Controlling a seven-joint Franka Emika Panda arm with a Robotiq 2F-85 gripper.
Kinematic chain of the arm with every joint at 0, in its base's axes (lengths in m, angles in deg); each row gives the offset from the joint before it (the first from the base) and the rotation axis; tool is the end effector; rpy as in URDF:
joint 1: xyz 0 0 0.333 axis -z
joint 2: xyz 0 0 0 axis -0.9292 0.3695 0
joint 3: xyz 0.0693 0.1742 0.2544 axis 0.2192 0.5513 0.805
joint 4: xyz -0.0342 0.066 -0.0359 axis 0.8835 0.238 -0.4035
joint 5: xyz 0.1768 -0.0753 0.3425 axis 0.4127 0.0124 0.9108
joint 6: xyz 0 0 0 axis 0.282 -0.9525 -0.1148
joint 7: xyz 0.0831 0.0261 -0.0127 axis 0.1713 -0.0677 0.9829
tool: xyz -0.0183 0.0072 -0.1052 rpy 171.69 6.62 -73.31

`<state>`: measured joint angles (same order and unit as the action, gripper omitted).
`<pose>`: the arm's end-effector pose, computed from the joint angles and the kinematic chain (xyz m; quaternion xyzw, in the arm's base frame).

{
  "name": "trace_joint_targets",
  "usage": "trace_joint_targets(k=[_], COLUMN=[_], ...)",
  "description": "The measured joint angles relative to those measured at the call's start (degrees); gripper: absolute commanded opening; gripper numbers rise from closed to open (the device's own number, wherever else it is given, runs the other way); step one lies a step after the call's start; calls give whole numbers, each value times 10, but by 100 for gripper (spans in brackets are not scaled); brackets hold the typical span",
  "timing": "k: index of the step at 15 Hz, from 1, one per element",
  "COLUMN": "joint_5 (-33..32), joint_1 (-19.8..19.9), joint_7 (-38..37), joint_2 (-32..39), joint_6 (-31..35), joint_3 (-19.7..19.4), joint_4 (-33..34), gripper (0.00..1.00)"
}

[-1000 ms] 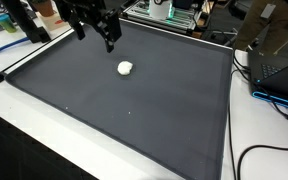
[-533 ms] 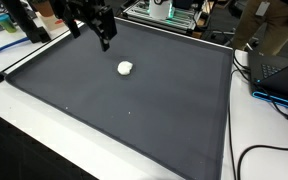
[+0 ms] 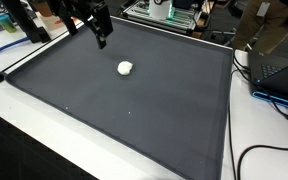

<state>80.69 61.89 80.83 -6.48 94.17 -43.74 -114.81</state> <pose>0.6998 0.0630 0.3971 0.9987 -0.0128 -0.0070 0.0491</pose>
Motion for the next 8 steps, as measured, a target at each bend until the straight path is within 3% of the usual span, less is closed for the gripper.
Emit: trace_joint_targets(k=[8], joint_5=[28], joint_1=[10], joint_7=[12], joint_2=[11], joint_6=[-111], joint_3=[2], joint_4=[24], gripper=[100])
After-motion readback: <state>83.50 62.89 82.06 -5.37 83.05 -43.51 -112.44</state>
